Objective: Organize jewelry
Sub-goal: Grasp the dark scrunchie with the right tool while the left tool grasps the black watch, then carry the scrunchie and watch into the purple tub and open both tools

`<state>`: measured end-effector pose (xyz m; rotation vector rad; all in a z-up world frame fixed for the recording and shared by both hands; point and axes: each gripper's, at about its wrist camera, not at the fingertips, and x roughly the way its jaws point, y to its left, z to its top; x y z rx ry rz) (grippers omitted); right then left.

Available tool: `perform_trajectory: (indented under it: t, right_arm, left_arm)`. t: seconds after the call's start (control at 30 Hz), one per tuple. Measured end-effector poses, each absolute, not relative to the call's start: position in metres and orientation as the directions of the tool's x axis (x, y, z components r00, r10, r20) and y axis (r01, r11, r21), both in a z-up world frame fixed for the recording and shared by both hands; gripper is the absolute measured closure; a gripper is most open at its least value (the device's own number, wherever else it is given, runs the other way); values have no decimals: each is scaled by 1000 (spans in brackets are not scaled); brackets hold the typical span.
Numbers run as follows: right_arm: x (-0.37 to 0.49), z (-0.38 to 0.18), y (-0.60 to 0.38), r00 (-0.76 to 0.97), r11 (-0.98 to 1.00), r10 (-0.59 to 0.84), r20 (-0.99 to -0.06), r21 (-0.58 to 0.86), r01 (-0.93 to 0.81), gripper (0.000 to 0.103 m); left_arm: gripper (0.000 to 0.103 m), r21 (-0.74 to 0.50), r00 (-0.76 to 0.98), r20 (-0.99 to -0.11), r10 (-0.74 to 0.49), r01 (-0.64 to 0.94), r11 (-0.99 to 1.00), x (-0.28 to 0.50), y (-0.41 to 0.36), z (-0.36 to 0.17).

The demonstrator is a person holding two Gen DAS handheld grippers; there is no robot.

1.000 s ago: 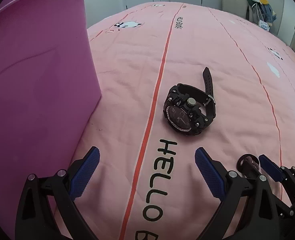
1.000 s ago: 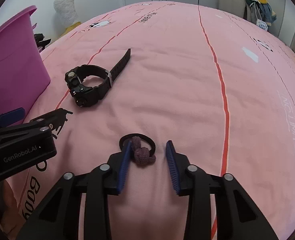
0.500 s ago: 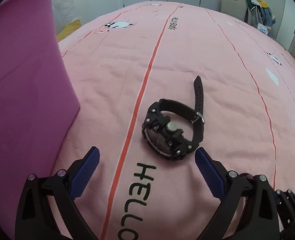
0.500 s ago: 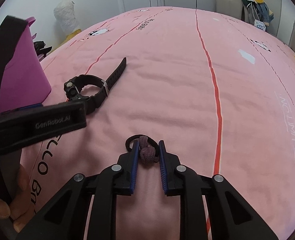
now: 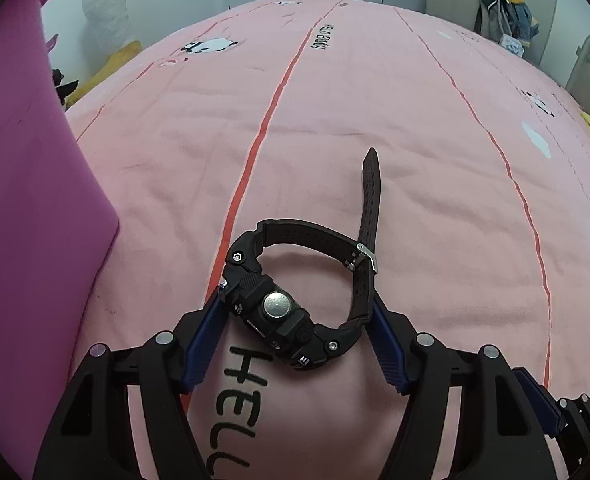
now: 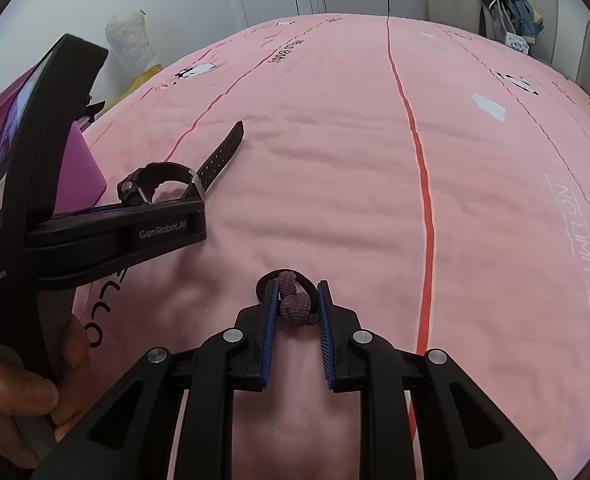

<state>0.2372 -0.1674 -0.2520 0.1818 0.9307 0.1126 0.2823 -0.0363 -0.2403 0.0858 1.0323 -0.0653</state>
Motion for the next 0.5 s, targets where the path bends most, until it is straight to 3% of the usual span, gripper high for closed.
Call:
perform_trajectory:
  t: [0.27,0.5]
  right_arm:
    - [215,-231,-175,603,972,191,-775,233,-8,84]
    - [178,-195,-185,632,974,177,-754,225,-5,84]
  left_arm:
    - [38,35,498,-867,-13,88,996,244,-22,-220]
    - [38,7,543,-839,-40,85,996,195,-15,-172]
